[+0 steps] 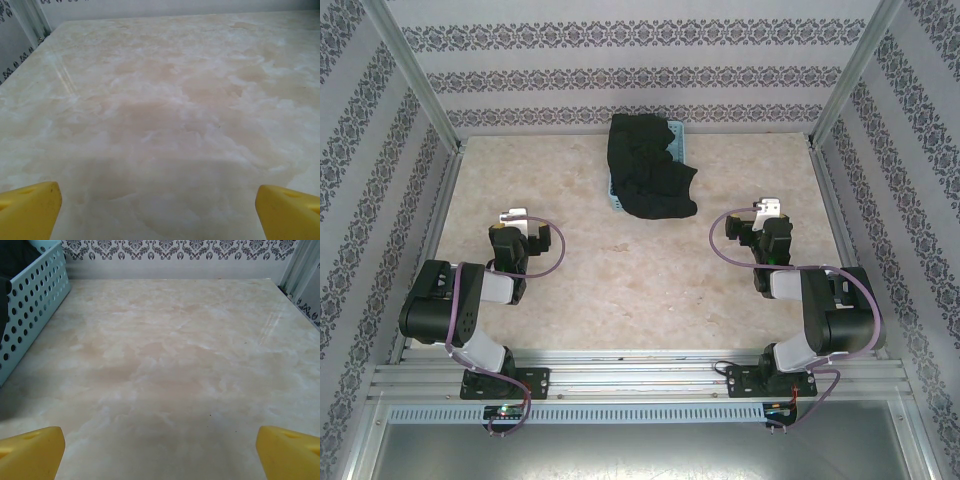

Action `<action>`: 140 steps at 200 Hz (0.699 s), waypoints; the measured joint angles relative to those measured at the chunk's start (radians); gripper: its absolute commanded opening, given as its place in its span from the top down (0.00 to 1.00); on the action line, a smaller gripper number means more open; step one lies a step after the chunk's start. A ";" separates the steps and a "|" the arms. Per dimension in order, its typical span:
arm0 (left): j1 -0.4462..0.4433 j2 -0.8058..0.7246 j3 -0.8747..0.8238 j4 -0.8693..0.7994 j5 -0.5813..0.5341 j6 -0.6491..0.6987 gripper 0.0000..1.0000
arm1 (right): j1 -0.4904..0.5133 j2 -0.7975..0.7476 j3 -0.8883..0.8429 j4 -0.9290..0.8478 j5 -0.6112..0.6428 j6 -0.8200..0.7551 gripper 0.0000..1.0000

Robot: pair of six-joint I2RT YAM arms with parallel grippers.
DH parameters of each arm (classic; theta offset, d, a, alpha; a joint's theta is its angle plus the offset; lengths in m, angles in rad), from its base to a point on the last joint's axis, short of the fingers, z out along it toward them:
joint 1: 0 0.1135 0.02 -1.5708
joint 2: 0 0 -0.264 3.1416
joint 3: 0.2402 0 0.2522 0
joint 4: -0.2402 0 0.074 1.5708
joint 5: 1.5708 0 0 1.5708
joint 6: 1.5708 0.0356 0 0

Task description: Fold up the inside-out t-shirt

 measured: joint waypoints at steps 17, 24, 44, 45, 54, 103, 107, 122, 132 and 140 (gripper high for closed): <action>0.000 0.000 0.000 0.000 0.000 0.000 0.00 | 0.000 0.000 0.000 0.000 0.000 0.000 0.02; 0.000 0.000 0.000 0.000 0.000 0.000 0.00 | 0.000 0.000 0.000 0.000 0.000 0.000 0.02; 0.000 0.000 0.000 0.000 0.000 0.000 0.00 | 0.000 0.000 0.000 0.000 0.000 0.000 0.02; 0.000 0.000 0.000 0.000 0.000 0.000 0.00 | 0.000 0.000 0.000 0.000 0.000 0.000 0.02; 0.000 0.000 0.000 0.000 0.000 0.000 0.00 | 0.000 0.000 0.000 0.000 0.000 0.000 0.02; 0.000 0.000 0.000 0.000 0.000 0.000 0.00 | 0.000 0.000 0.000 0.001 0.000 0.000 0.02; 0.000 0.000 0.000 0.000 0.000 0.000 0.00 | 0.000 0.000 0.000 0.002 0.000 0.000 0.02; 0.000 -0.008 -0.003 -0.001 0.005 0.000 0.00 | 0.002 0.000 0.000 0.003 0.000 -0.001 0.02; 0.000 -0.046 -0.009 -0.023 0.014 0.001 0.00 | 0.008 -0.008 -0.002 -0.002 0.000 -0.005 0.02; -0.002 -0.093 -0.013 -0.050 0.017 0.002 0.00 | 0.018 -0.024 -0.008 -0.009 0.005 -0.008 0.02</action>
